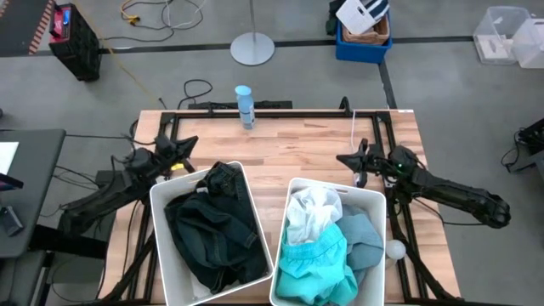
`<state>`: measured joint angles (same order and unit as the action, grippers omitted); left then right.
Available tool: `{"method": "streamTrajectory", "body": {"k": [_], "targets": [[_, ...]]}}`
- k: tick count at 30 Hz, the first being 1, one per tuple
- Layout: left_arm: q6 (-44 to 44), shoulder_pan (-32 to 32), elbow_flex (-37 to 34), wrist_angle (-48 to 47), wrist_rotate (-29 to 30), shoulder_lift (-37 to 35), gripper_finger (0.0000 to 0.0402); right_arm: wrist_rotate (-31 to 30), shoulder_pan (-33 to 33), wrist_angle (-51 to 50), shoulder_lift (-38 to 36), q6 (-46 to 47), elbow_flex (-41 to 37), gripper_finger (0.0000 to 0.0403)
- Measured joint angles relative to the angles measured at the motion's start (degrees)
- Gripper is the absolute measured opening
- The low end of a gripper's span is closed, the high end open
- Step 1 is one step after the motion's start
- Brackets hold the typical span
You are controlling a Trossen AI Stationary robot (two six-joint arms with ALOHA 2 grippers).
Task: Sort clothes
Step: Return to Home Position
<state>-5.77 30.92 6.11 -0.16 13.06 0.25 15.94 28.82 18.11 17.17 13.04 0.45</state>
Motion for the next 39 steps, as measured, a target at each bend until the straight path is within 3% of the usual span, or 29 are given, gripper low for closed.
{"method": "streamTrajectory", "body": {"k": [9, 14, 20, 29, 39], "targets": [[-4.30, 0.00, -5.00, 3.38, -0.13, 0.29, 0.0000, 0.19, -0.02, -4.20, 0.00, 4.74, -0.02, 0.0010], [-5.26, 0.00, -4.53, 1.91, -0.72, 1.63, 0.0000, 0.20, -0.04, -8.77, 0.00, 14.00, -0.04, 0.0018], [-15.30, -0.09, -4.06, -0.29, -4.65, 2.63, 0.0001, 0.23, -0.04, -13.95, 0.02, 20.32, -0.04, 0.0024], [-1.92, -0.09, -4.13, 0.77, -4.70, 2.69, 0.0003, 0.22, -0.04, -14.36, 0.06, 20.40, -0.09, 0.0024], [-2.18, -0.09, -4.15, 0.87, -4.70, 2.69, 0.0003, 0.22, -0.04, -14.48, 0.06, 20.44, -0.09, 0.0024]]}}
